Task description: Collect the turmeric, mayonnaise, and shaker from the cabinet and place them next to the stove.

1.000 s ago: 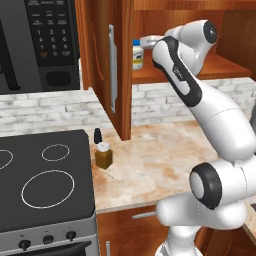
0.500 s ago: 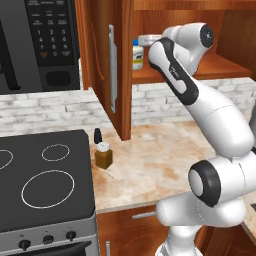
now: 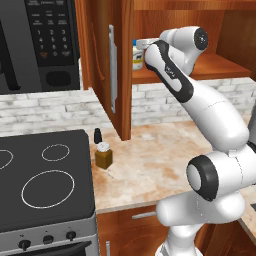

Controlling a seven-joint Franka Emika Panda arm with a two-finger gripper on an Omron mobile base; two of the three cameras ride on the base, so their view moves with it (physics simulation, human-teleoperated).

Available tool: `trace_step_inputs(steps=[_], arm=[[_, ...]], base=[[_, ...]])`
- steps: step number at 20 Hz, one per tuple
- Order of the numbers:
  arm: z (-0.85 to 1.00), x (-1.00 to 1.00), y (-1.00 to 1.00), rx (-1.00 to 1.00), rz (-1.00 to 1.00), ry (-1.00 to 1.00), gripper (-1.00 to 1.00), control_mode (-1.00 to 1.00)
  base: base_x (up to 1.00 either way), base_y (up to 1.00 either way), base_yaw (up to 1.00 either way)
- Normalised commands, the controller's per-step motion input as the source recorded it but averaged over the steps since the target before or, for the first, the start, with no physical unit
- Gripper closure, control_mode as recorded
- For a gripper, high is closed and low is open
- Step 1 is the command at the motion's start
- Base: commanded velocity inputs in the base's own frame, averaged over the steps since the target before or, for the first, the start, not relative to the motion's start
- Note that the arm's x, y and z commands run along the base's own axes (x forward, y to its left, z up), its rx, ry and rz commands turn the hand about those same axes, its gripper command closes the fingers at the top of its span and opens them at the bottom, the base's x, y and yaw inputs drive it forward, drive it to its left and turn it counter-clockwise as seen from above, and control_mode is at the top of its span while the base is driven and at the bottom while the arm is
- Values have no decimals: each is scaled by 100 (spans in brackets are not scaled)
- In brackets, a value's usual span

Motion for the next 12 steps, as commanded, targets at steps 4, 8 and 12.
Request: trace_step_inputs(steps=[4, 8, 12], arm=[[0, 10, 0, 0, 0, 0, -100, -100], [0, 8, 1, 0, 0, 0, -100, -100], [0, 13, 7, 0, 0, 0, -100, -100]], base=[[0, 0, 0], [0, 0, 0], [0, 0, 0]])
